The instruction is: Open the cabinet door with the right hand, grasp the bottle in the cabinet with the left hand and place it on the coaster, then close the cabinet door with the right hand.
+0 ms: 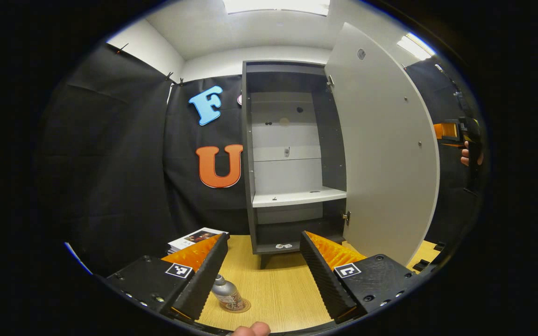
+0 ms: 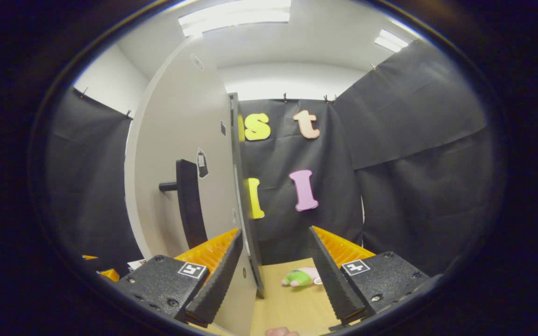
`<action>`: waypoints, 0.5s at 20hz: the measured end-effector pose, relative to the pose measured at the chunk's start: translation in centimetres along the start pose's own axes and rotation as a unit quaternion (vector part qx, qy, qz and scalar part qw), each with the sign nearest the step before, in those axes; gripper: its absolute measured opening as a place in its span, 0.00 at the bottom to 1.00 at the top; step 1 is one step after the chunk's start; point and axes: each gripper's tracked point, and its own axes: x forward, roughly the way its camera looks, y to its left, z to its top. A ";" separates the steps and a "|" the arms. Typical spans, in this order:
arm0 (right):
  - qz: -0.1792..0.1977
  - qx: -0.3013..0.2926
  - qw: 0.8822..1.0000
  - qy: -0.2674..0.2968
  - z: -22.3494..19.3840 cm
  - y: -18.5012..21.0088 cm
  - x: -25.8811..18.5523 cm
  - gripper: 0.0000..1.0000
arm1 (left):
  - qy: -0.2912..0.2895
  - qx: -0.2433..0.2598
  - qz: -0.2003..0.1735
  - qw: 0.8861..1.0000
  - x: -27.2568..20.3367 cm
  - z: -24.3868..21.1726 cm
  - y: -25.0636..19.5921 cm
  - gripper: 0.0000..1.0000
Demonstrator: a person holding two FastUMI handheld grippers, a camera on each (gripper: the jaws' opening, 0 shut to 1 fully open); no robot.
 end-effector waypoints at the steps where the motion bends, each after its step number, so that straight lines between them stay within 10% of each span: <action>1: 0.005 -0.005 1.000 -0.001 -0.1 0.9 0.1 0.90 | -0.001 0.001 0.001 1.000 -0.1 0.0 0.2 0.94; 10: 0.075 0.006 0.997 0.015 -1.5 9.3 1.7 0.91 | 0.007 -0.005 0.019 1.000 -0.3 -1.0 2.6 0.94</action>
